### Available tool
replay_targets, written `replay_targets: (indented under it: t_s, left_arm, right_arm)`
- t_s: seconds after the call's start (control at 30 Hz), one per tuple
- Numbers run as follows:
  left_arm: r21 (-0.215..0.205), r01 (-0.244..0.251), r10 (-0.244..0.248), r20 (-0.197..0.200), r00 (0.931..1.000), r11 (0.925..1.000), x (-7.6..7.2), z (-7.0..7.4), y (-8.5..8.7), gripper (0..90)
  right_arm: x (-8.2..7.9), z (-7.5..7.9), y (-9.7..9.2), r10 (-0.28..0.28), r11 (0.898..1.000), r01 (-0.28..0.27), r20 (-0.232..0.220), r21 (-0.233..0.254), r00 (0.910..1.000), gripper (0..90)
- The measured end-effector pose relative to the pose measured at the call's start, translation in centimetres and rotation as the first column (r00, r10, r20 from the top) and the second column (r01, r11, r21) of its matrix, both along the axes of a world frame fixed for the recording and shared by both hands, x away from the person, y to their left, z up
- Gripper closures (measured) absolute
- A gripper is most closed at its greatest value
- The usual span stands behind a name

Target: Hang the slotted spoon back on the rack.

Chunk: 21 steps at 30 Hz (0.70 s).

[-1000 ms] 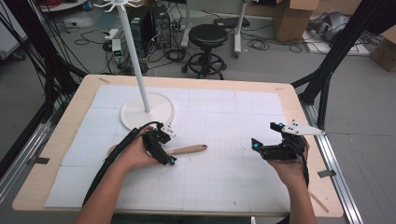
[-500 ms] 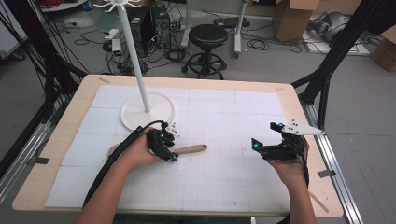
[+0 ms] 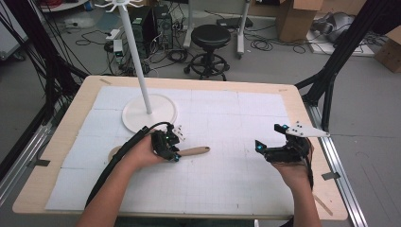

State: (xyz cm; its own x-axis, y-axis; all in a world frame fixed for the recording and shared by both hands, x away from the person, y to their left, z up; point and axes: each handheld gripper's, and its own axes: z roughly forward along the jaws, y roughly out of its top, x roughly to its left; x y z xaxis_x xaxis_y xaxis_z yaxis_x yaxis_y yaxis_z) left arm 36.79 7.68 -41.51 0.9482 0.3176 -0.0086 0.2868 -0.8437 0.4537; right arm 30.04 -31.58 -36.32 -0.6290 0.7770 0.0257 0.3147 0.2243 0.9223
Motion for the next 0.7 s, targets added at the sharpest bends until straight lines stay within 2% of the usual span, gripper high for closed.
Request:
replay_targets:
  t_s: [0.23,0.27,0.3,0.33,0.37,0.5,0.53,0.57,0.6,0.7]
  left_arm:
    - [0.018,0.043,-0.043,0.022,0.9988,0.9989,-0.2,0.1,-0.2,73.6]
    - [0.015,0.048,-0.048,0.040,0.9980,0.9988,-0.3,0.2,-0.1,73.7]
    - [0.015,0.048,-0.048,0.040,0.9980,0.9988,-0.3,0.2,-0.1,73.8]
    - [0.013,0.035,-0.036,0.072,0.9967,0.9993,-0.4,0.6,0.1,73.9]
    - [0.013,0.035,-0.036,0.072,0.9967,0.9993,-0.4,0.6,0.1,73.9]
    - [-0.076,0.013,-0.007,0.091,0.9959,0.9970,-0.6,2.3,1.4,74.0]
    - [-0.137,-0.001,0.016,0.111,0.9937,0.9906,-0.8,3.5,2.3,74.0]
    - [-0.137,-0.001,0.016,0.111,0.9937,0.9906,-0.8,3.5,2.3,74.0]
    - [-0.201,-0.014,0.044,0.143,0.9887,0.9795,-0.9,4.6,3.3,74.0]
    - [-0.287,-0.024,0.075,0.168,0.9830,0.9576,-1.2,6.0,4.5,74.1]
  right_arm:
    - [-0.1,0.0,0.1,0.000,1.000,0.000,-0.005,-0.001,1.0000,0.8]
    - [-0.1,0.0,0.0,-0.002,1.000,0.002,-0.003,0.000,1.0000,0.8]
    - [-0.1,0.0,0.0,-0.002,1.000,0.002,-0.004,0.000,1.0000,0.8]
    - [-0.1,0.0,0.0,-0.003,1.000,0.003,-0.005,0.002,1.0000,0.8]
    - [-0.1,0.0,0.0,-0.003,1.000,0.003,-0.005,0.002,1.0000,0.8]
    - [0.0,0.0,0.0,-0.002,1.000,0.002,-0.005,0.001,1.0000,0.8]
    - [0.0,0.0,0.0,-0.002,1.000,0.002,-0.005,0.001,1.0000,0.8]
    - [0.0,0.0,0.0,-0.002,1.000,0.002,-0.005,0.001,1.0000,0.8]
    - [0.0,0.0,0.0,-0.001,1.000,0.001,-0.007,0.001,1.0000,0.8]
    - [0.0,-0.1,0.1,0.004,1.000,-0.004,-0.003,-0.003,1.0000,0.8]
